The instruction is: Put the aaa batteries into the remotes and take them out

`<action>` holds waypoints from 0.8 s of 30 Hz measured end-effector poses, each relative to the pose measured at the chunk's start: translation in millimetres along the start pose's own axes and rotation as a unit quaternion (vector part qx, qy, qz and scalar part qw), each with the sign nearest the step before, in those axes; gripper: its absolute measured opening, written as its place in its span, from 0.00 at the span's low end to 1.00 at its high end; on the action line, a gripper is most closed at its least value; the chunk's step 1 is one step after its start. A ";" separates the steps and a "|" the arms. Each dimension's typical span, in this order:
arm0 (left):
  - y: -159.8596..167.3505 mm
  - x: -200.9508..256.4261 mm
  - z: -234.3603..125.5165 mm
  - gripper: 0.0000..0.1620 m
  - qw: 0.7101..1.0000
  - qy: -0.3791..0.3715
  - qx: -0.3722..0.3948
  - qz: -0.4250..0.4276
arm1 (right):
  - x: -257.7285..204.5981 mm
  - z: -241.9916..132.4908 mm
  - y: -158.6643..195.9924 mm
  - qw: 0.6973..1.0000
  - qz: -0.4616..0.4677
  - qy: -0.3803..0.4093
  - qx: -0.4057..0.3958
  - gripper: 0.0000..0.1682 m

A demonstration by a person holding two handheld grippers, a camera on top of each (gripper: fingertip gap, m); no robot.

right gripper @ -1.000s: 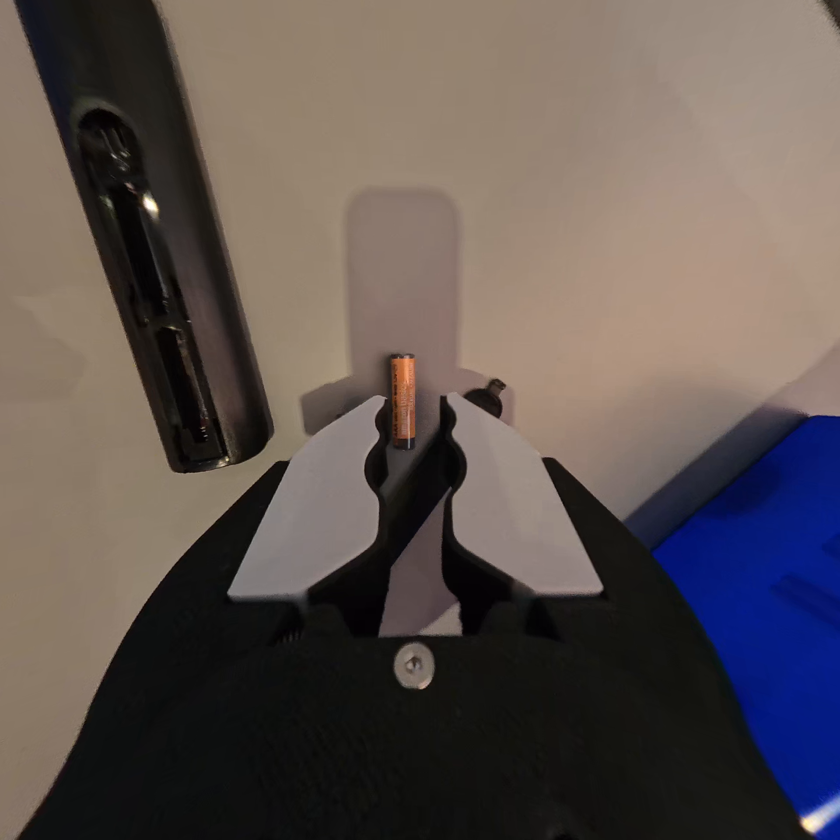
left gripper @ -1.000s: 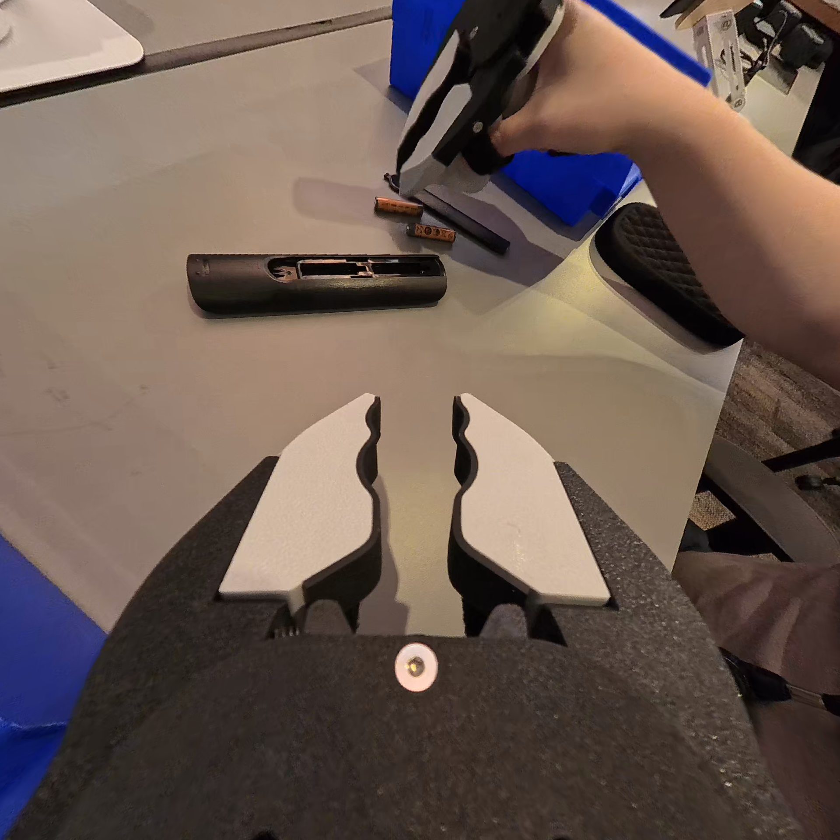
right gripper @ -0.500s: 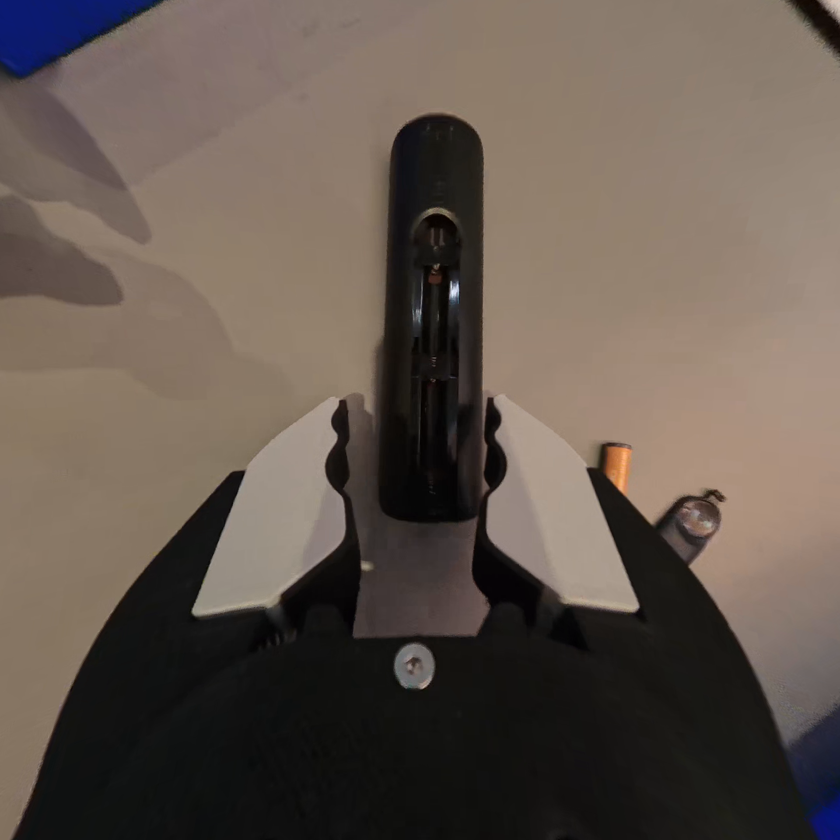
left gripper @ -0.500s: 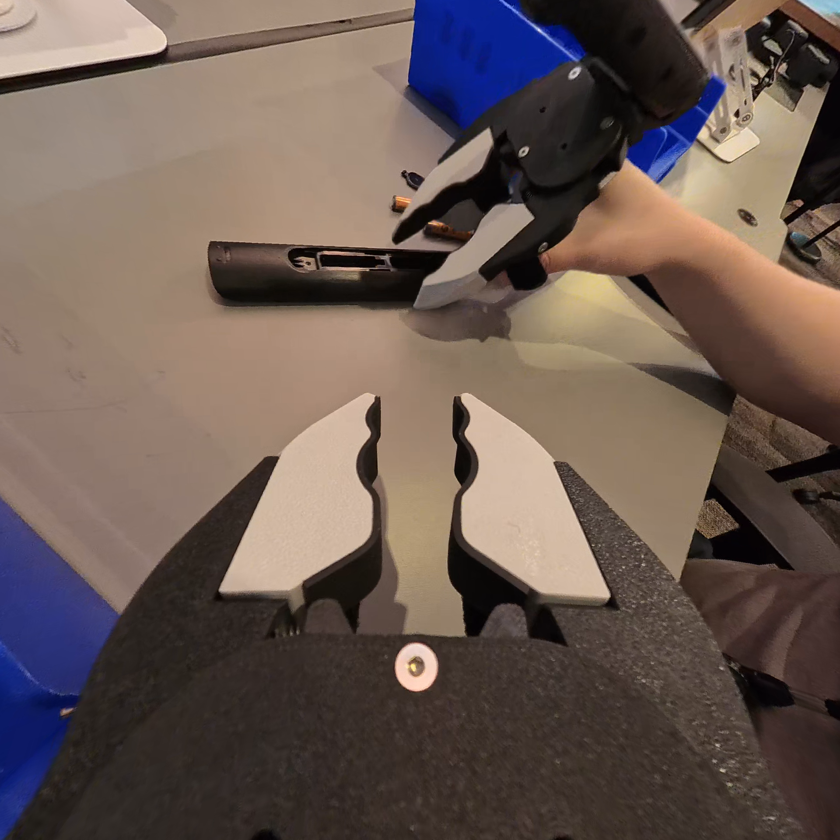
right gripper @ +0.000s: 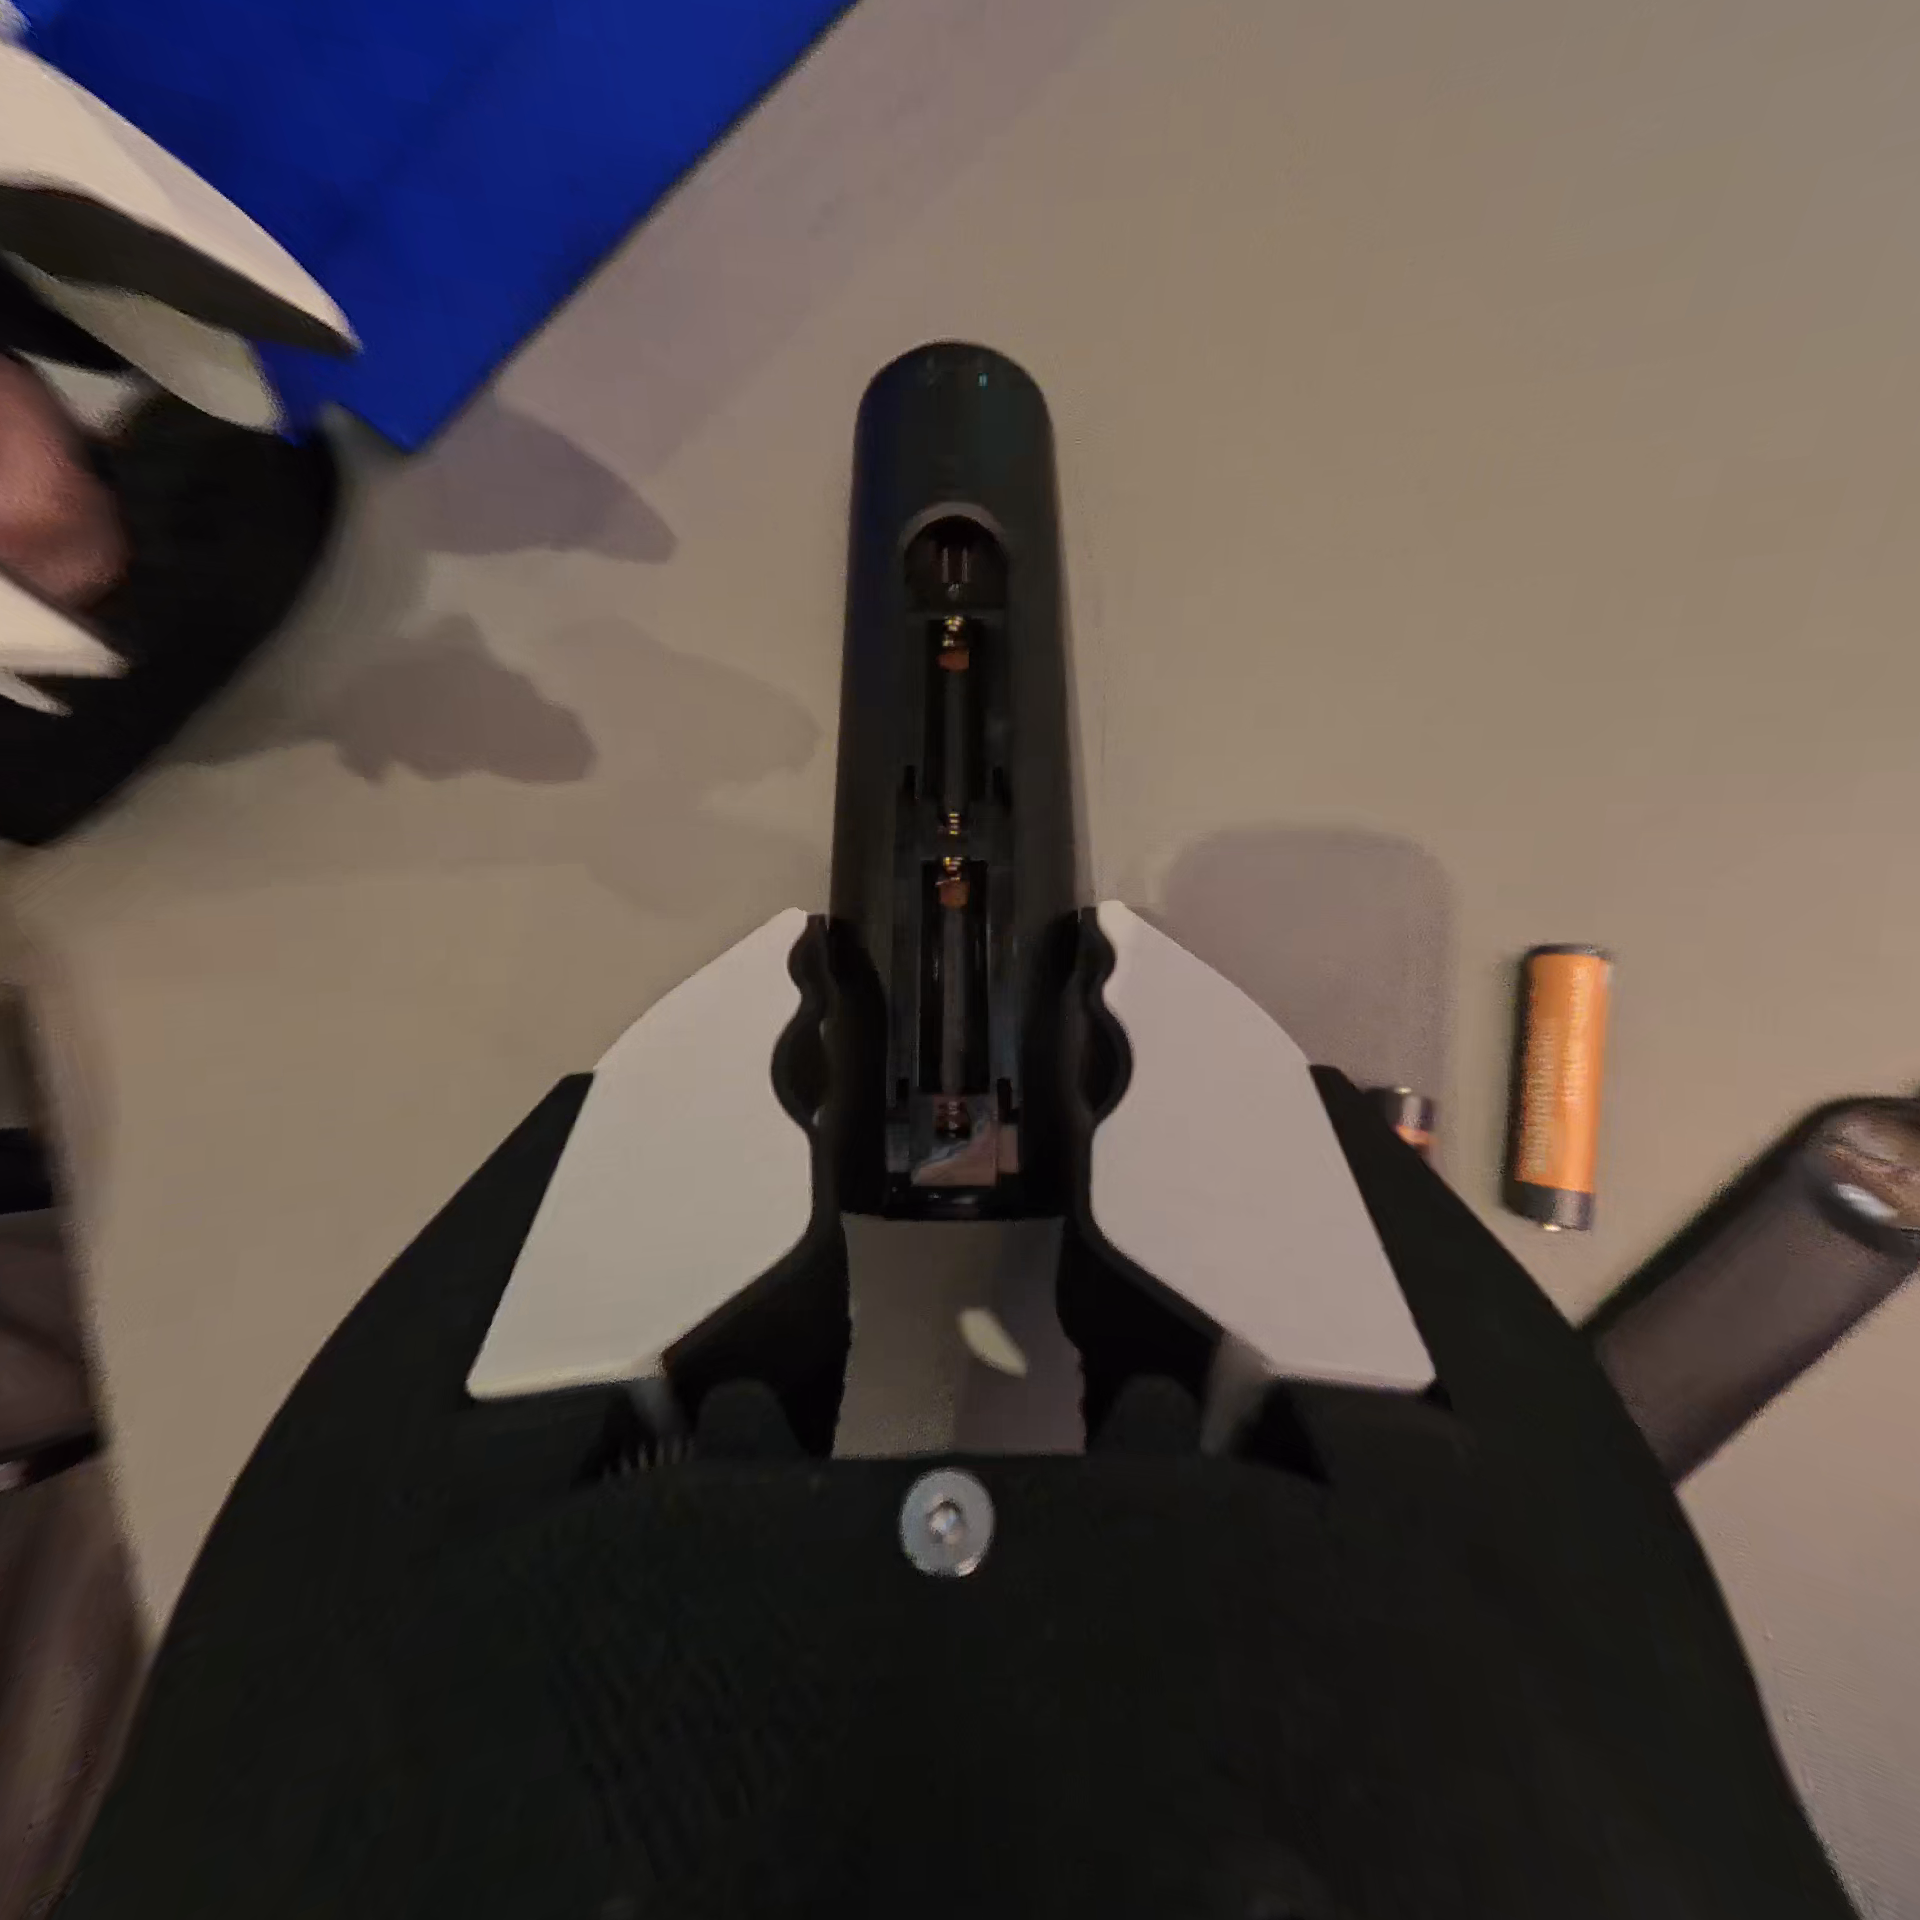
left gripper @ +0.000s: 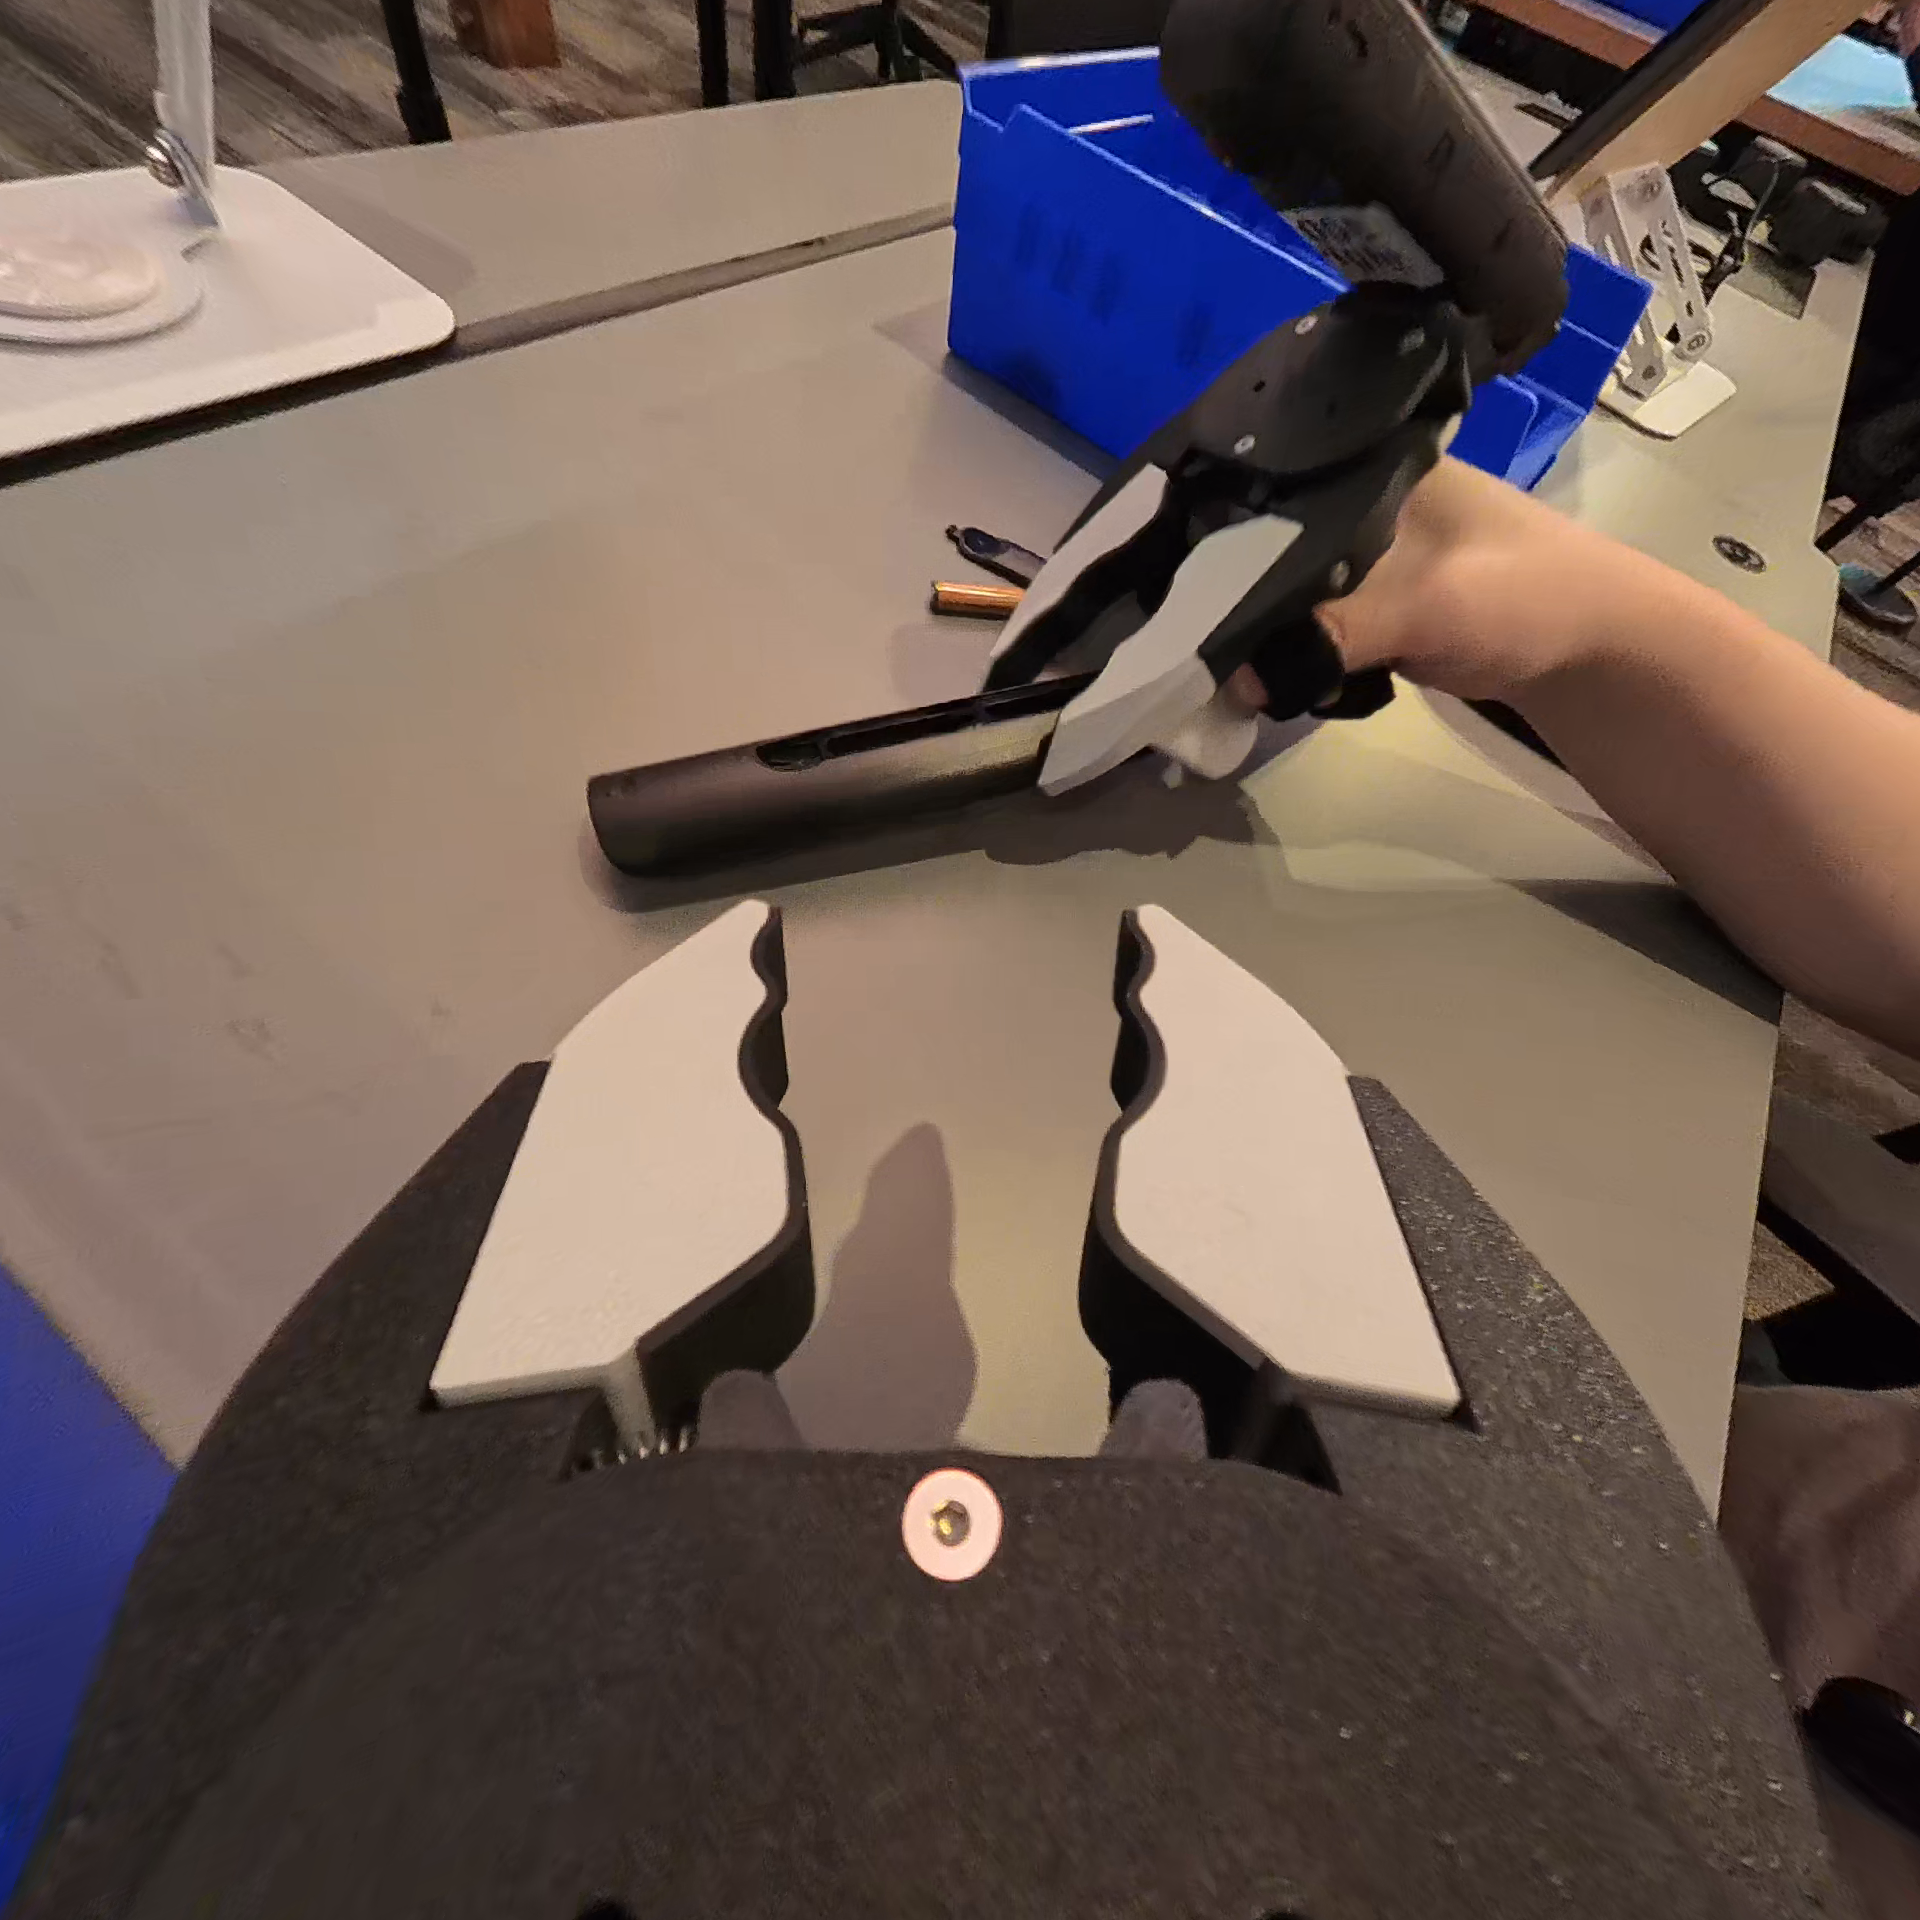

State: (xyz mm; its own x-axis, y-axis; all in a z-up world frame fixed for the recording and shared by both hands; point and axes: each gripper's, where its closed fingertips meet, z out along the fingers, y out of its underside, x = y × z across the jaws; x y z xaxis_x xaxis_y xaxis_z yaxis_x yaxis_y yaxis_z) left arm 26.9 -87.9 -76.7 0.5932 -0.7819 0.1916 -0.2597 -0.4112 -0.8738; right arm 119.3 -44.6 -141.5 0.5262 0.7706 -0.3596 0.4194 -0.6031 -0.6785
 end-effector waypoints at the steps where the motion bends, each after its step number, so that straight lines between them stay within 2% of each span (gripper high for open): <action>1: 3.1 0.6 2.8 0.38 1.000 0.004 -0.005 0.001 | -3.1 -2.2 -0.5 0.999 0.018 -0.025 0.009 0.28; 4: 14.7 -3.4 9.9 0.41 1.000 -0.003 -0.024 0.005 | -12.2 -7.5 1.3 0.994 0.061 -0.086 0.020 0.28; 7: 28.1 -8.2 16.7 0.43 0.999 -0.011 -0.051 -0.001 | -17.2 -9.8 7.4 0.990 0.081 -0.112 0.014 0.28; 13: 51.2 -32.7 32.4 0.47 0.987 -0.109 -0.106 0.050 | -27.8 -14.4 17.9 0.984 0.096 -0.148 -0.006 0.28; 16: 63.7 -24.8 42.2 0.49 0.987 -0.072 -0.140 0.016 | -30.8 -15.9 24.4 0.983 0.094 -0.159 -0.018 0.28; 24: 46.9 6.1 48.8 0.51 0.990 0.078 -0.088 -0.079 | -49.5 -22.2 45.4 0.971 0.094 -0.214 -0.041 0.28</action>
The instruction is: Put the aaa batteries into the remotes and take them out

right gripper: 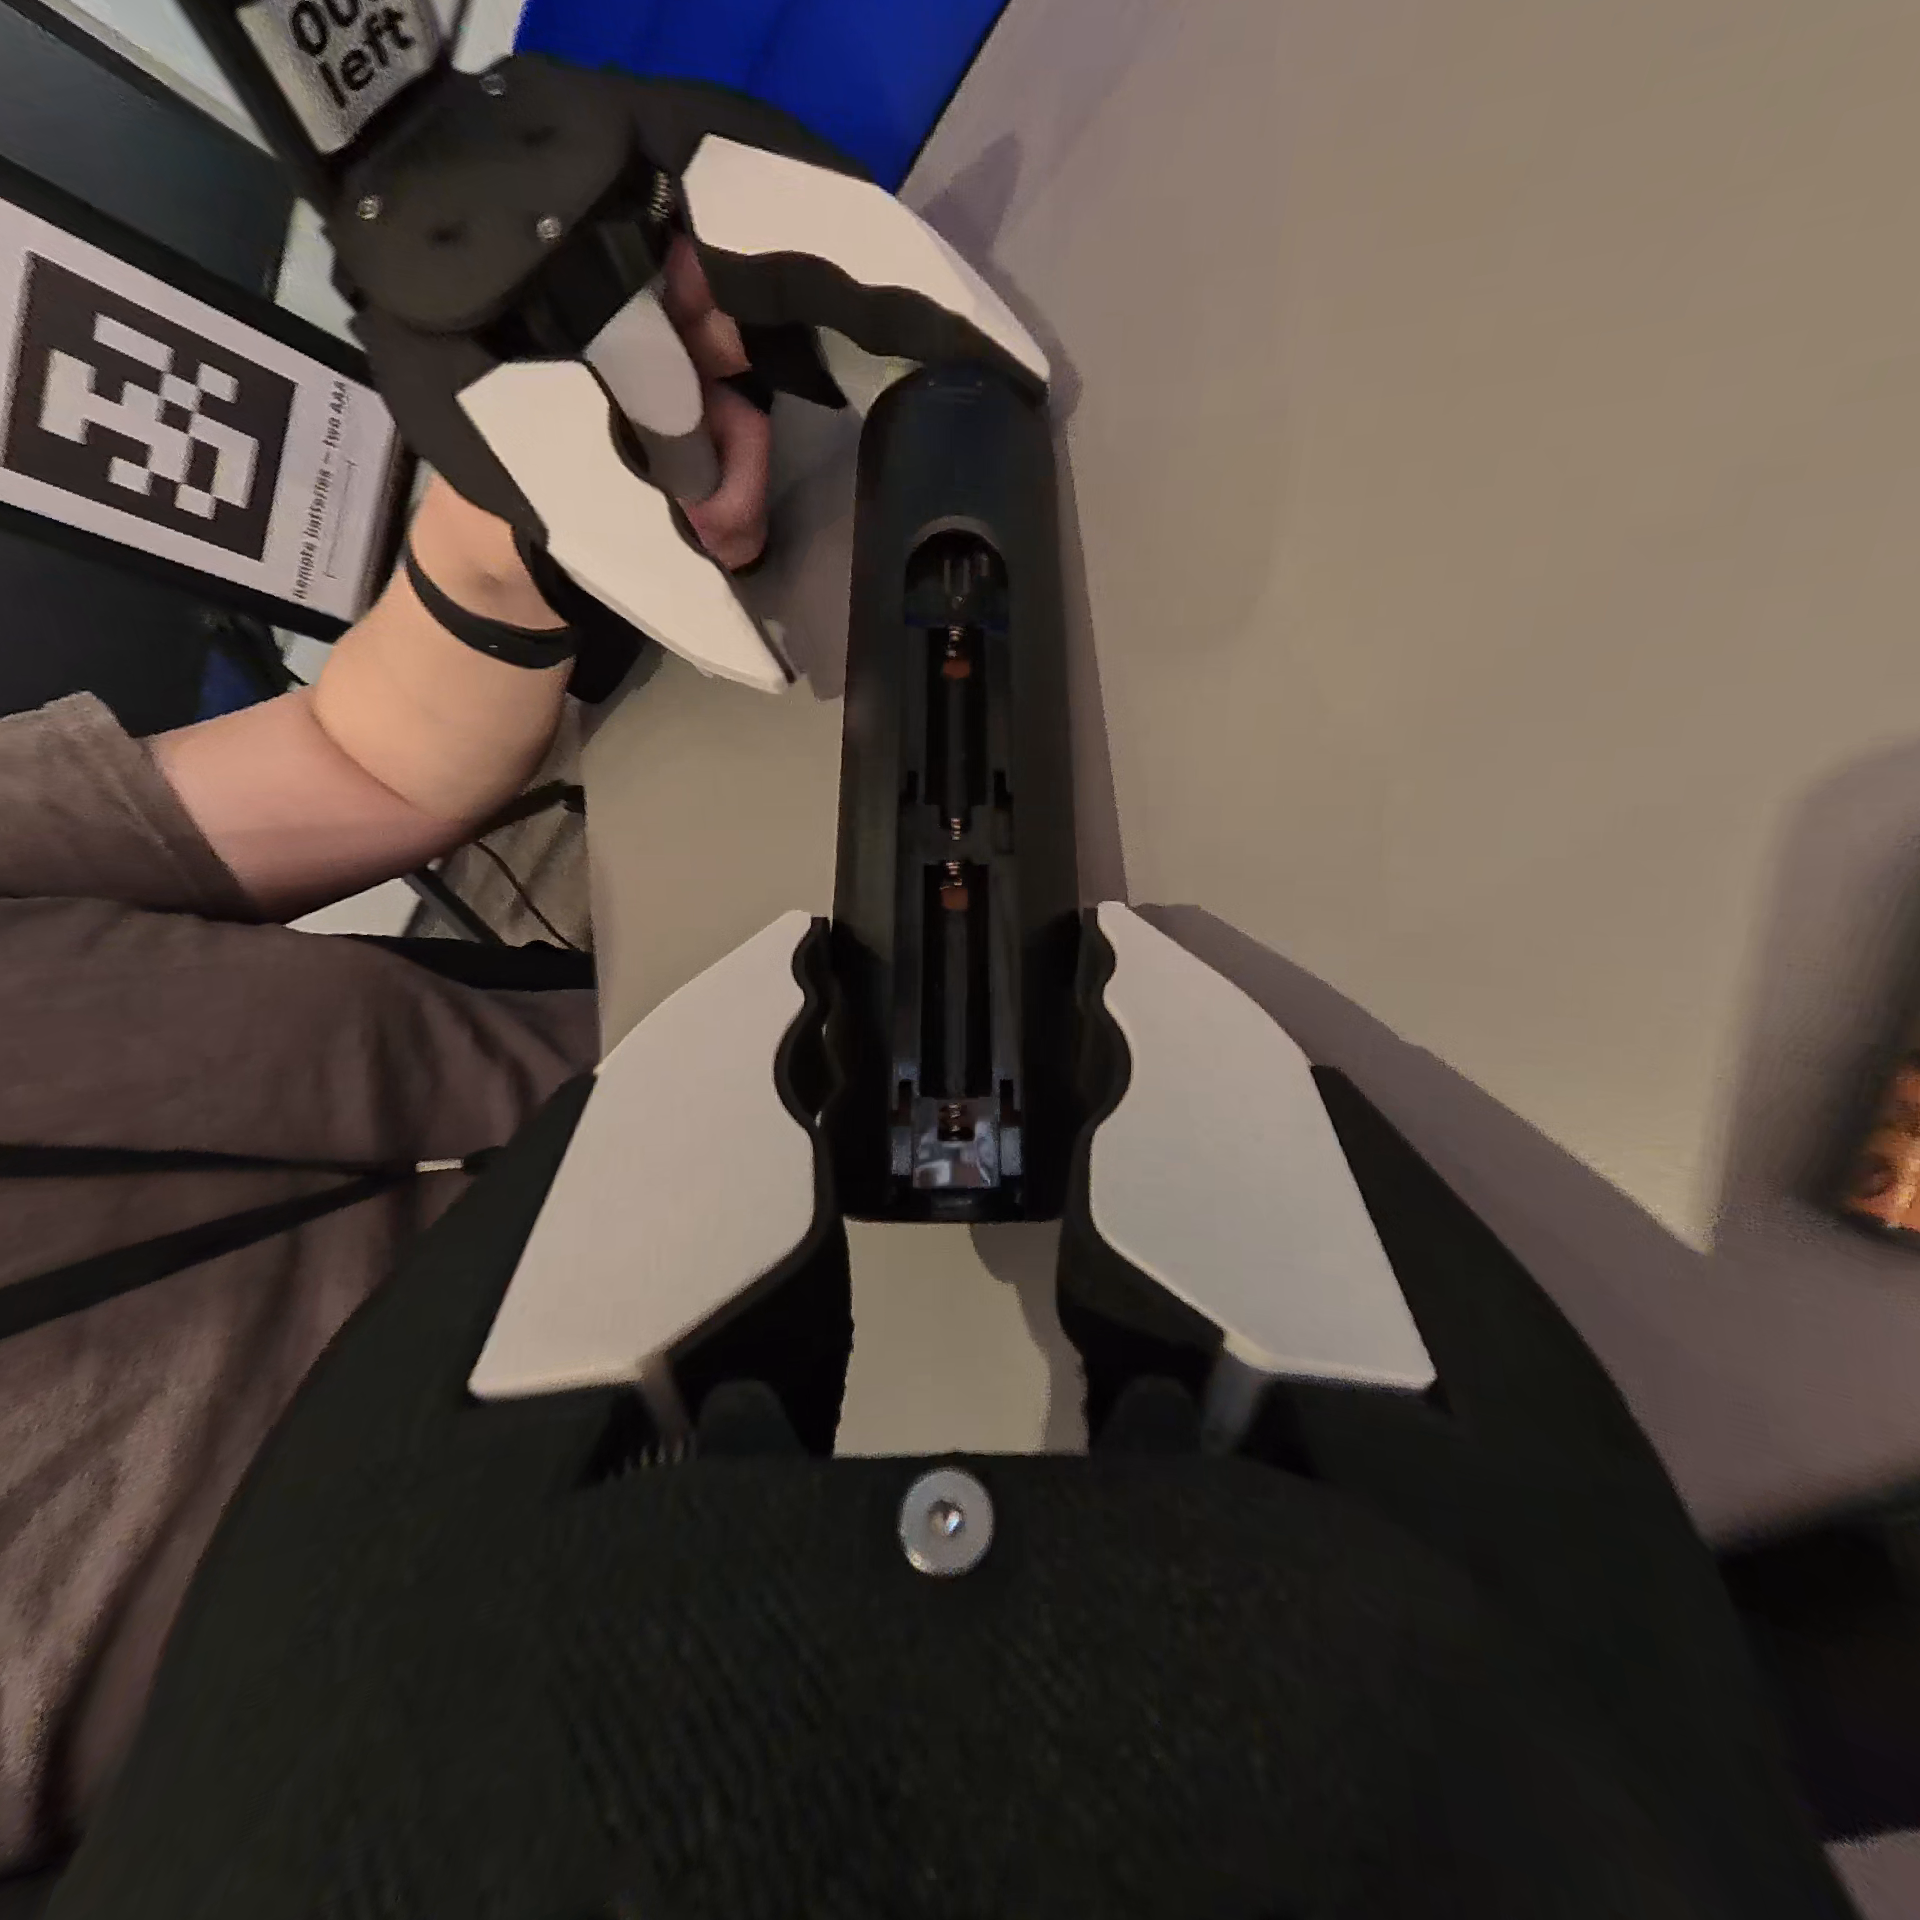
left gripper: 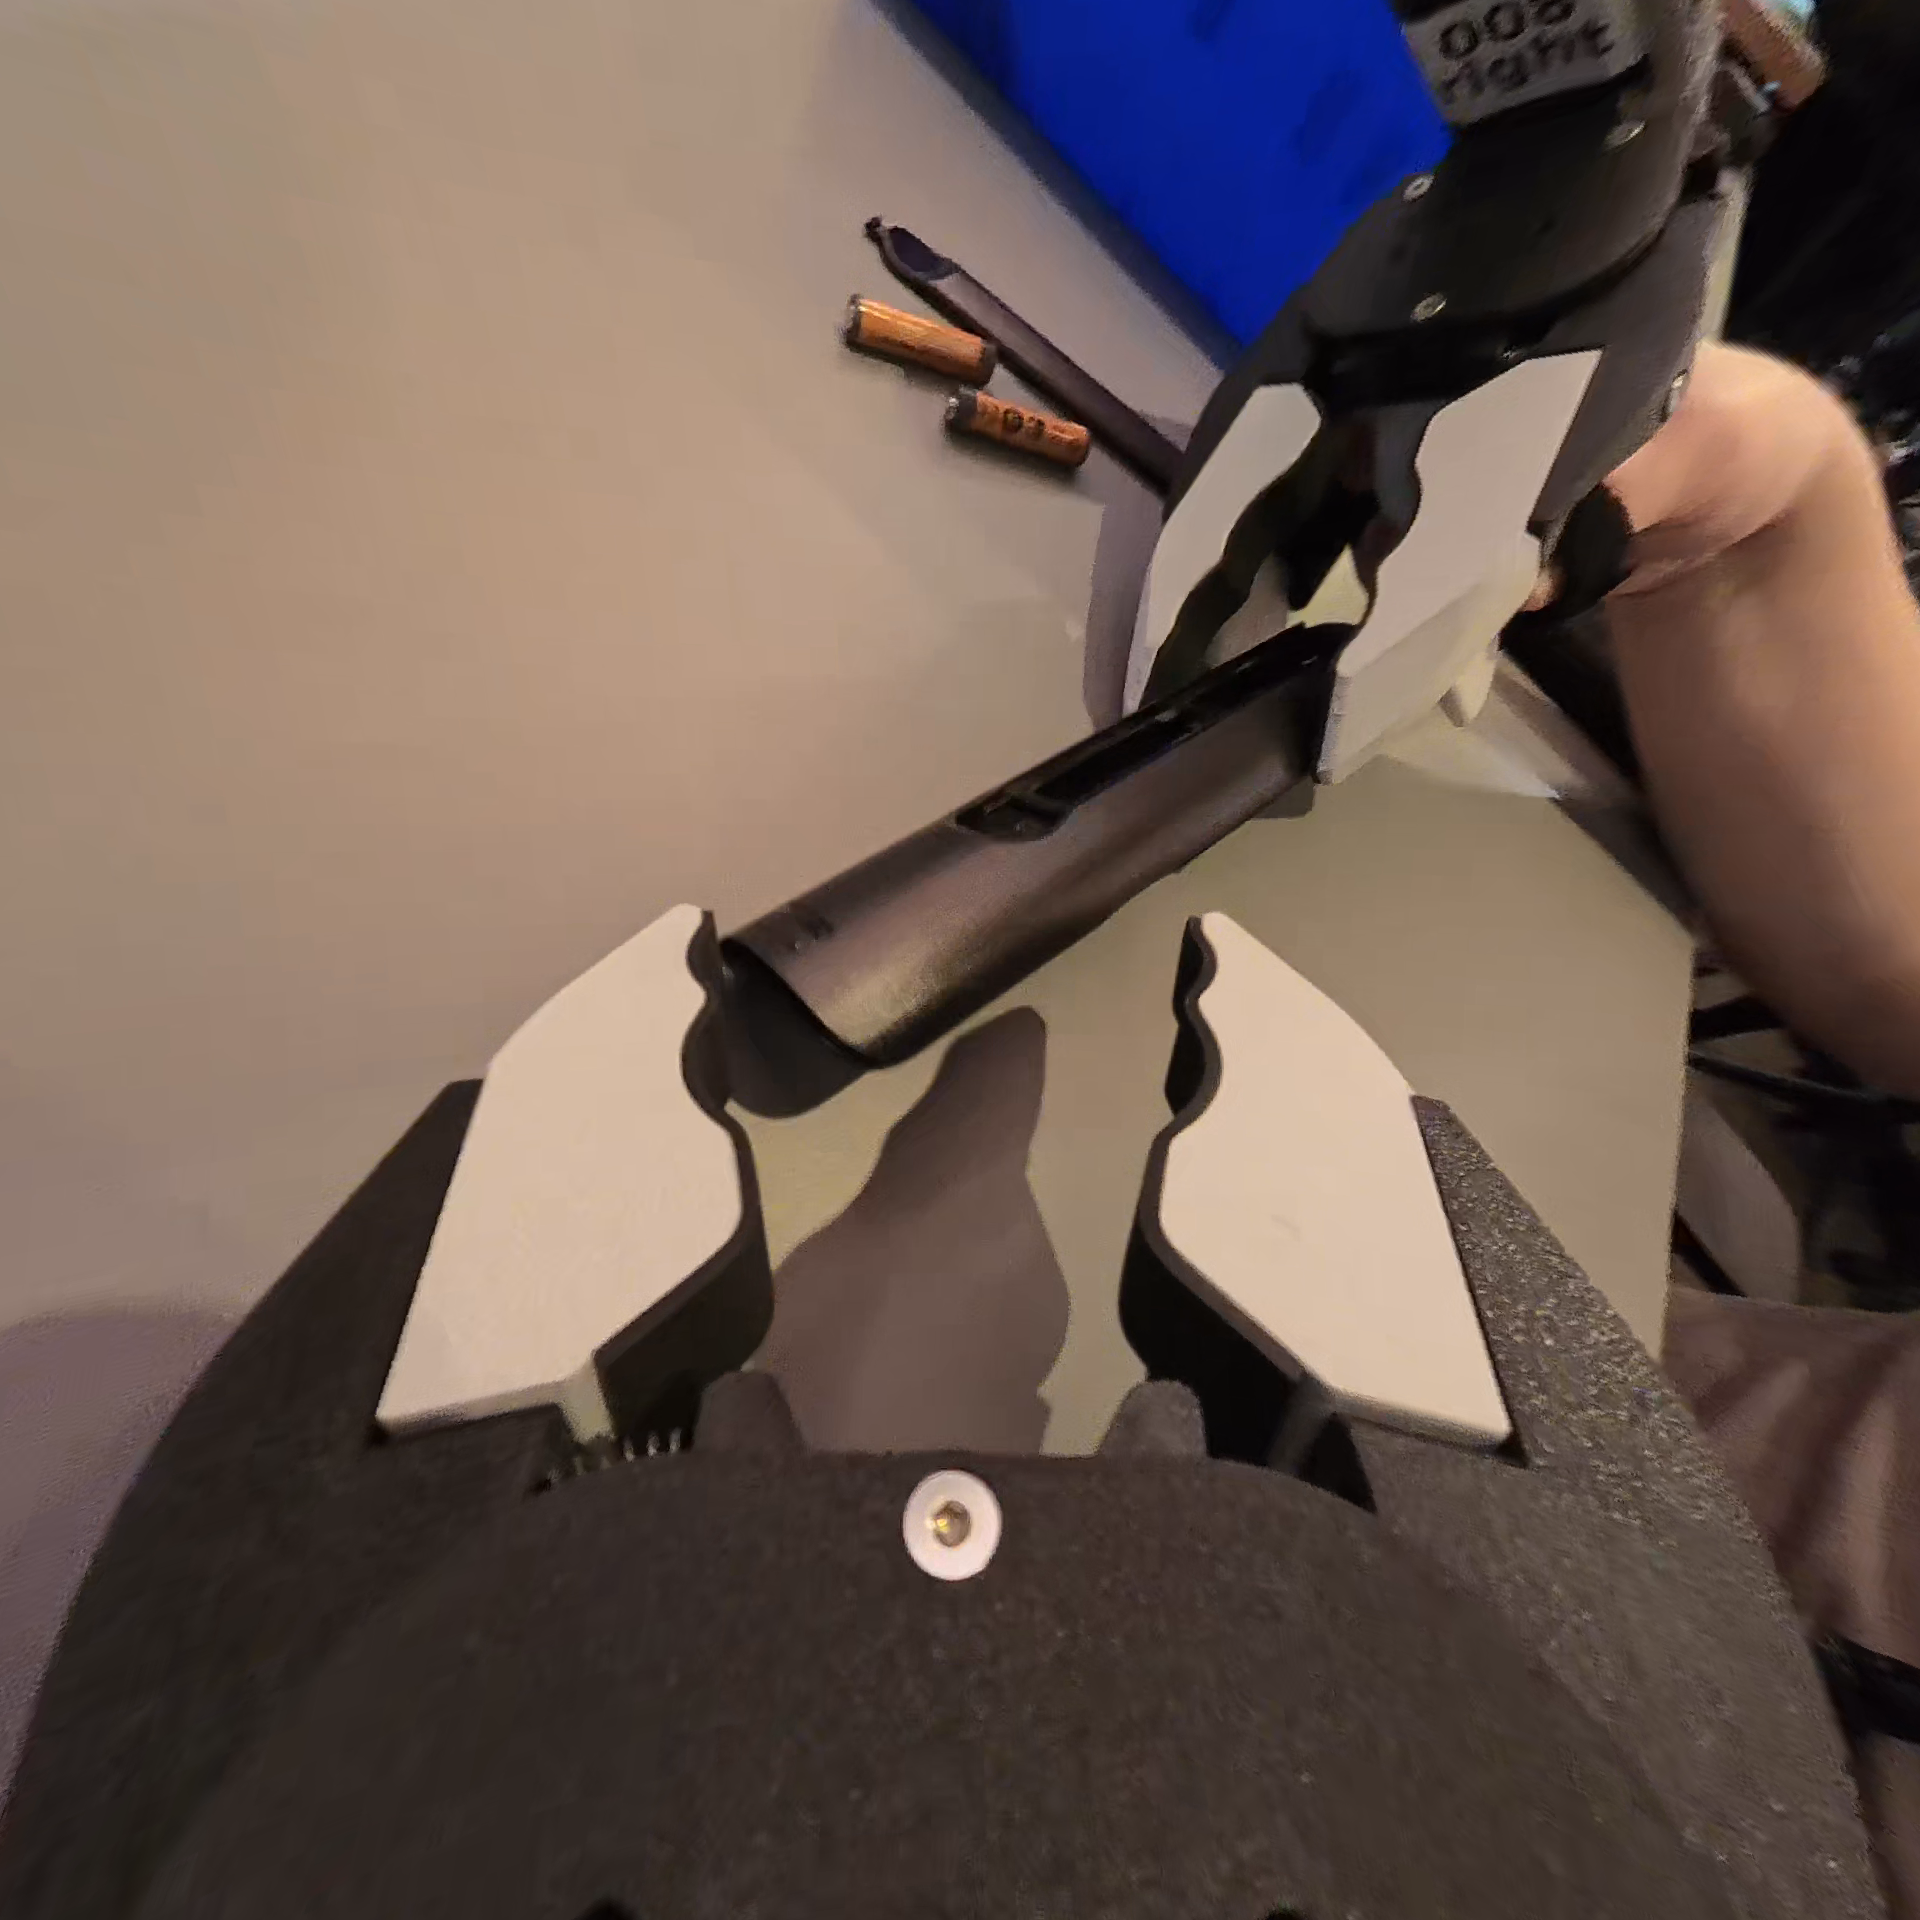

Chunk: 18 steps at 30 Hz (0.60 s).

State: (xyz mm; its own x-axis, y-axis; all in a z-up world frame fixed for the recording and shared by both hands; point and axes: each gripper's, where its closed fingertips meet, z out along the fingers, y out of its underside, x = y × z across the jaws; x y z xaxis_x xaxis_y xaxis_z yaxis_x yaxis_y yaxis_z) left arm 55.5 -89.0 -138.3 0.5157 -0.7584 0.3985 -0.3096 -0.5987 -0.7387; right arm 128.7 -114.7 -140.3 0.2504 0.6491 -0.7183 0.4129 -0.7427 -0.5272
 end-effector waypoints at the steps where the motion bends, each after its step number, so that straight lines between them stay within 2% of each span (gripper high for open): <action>1: 0.7 3.3 -0.1 0.50 1.000 0.013 -0.003 -0.002 | -3.2 0.6 1.0 1.000 0.006 -0.014 0.006 0.28; 3: 3.5 19.0 1.1 0.45 0.997 0.066 -0.013 -0.021 | -11.5 4.0 4.1 0.999 0.012 -0.045 0.012 0.28; 6: 8.9 36.2 3.0 0.45 0.992 0.114 -0.038 -0.028 | -20.3 9.0 9.1 0.997 0.015 -0.069 0.009 0.28; 11: 28.6 44.8 -4.8 0.44 0.985 0.135 -0.104 0.029 | -20.8 6.0 14.7 0.998 -0.035 -0.050 -0.005 0.28; 15: 41.3 49.6 -9.0 0.43 0.979 0.136 -0.134 0.073 | -23.4 4.4 14.8 0.997 -0.028 -0.075 0.000 0.27; 18: 46.7 45.7 -8.1 0.33 0.976 0.116 -0.151 0.103 | -25.8 5.5 16.6 0.996 -0.045 -0.077 -0.007 0.27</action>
State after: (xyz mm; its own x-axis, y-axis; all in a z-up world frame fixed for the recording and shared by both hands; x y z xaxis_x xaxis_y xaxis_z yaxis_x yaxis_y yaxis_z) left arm 58.1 -153.7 -150.2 0.2332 -0.8878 0.3967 -0.6267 -0.4491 -0.6368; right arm 124.2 -144.7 -133.0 0.0747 0.6788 -0.7305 0.4407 -0.6796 -0.5864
